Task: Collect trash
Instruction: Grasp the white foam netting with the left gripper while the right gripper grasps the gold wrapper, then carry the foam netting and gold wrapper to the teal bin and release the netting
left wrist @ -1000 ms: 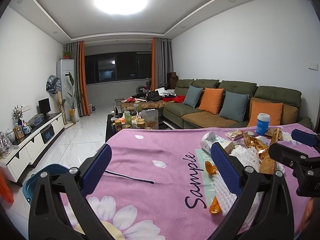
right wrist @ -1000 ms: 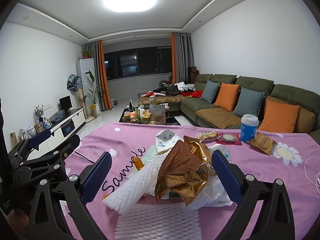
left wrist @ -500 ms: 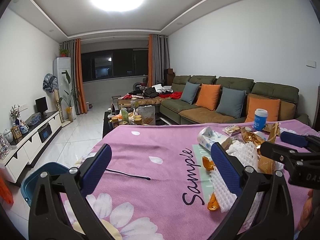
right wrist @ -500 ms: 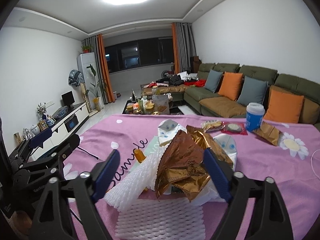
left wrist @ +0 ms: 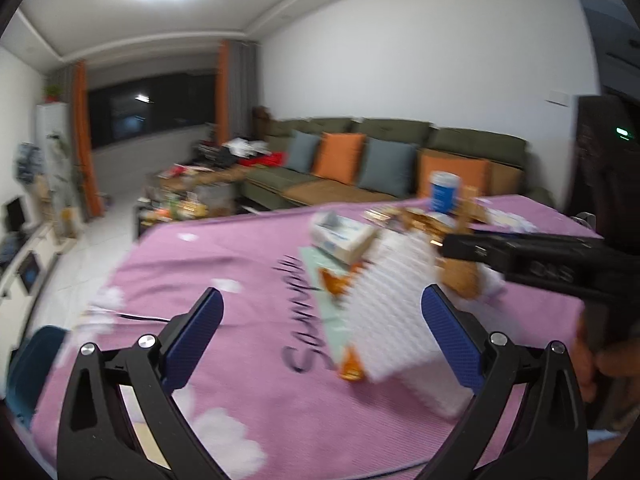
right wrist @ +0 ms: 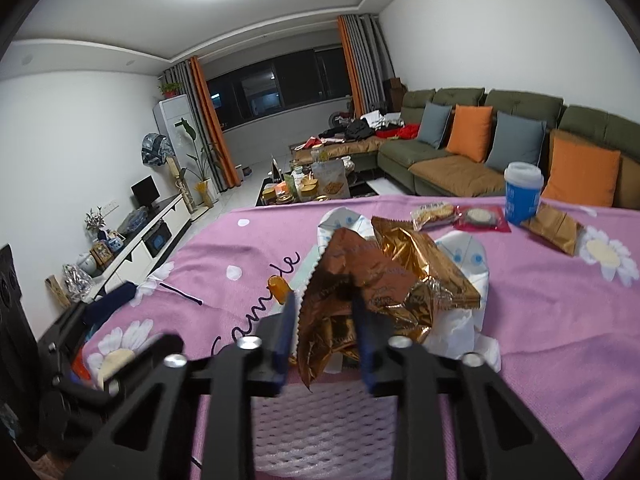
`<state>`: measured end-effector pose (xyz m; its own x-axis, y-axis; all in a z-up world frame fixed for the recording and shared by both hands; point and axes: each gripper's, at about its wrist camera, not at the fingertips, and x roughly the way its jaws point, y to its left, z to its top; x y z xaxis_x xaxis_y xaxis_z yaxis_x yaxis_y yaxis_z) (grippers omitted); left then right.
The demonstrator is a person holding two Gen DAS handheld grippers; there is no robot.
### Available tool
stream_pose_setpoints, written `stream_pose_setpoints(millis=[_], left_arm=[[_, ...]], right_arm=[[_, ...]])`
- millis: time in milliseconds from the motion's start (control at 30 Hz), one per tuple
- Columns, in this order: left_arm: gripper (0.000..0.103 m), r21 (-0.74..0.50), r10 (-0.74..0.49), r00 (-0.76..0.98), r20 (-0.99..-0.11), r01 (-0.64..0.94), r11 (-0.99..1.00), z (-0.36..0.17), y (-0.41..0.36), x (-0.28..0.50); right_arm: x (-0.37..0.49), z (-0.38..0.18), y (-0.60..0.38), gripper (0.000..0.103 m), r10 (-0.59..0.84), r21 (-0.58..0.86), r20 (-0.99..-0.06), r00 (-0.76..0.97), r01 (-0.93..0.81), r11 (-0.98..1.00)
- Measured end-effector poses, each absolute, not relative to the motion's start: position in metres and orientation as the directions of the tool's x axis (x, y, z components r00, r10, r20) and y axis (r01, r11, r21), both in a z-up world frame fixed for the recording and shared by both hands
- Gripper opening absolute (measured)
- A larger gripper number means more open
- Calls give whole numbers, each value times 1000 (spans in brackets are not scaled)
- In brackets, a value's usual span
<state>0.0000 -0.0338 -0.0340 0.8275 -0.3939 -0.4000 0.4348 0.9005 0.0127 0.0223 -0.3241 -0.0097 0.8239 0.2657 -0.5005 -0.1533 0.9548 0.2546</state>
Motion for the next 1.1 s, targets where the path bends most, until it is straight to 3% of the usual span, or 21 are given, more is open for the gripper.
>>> stream_pose_setpoints(millis=[200, 300, 400, 467, 567, 667, 1100], left_arm=[[97, -3, -499, 738, -454, 559, 829, -46, -55, -4], [87, -1, -513, 706, -488, 587, 810, -53, -64, -1], [68, -6, -511, 680, -526, 598, 801, -58, -68, 4], [46, -20, -517, 664, -541, 604, 797, -60, -66, 7], [24, -49, -523, 651, -550, 600, 799, -63, -61, 11], [16, -60, -524, 659, -539, 591, 805, -61, -54, 11], [15, -86, -503, 718, -481, 532, 842, -34, -1, 4]], right_arm=[[20, -7, -330, 10, 280, 263, -490, 826, -166, 950], [20, -5, -332, 8, 291, 274, -484, 826, -173, 946], [18, -2, -335, 7, 306, 291, -475, 825, -181, 940], [16, 1, -336, 6, 309, 291, -467, 829, -185, 938], [14, 6, -337, 6, 319, 291, -452, 833, -200, 935], [12, 15, -336, 5, 323, 281, -433, 842, -214, 936], [8, 45, -322, 5, 437, 315, -355, 827, -334, 888]])
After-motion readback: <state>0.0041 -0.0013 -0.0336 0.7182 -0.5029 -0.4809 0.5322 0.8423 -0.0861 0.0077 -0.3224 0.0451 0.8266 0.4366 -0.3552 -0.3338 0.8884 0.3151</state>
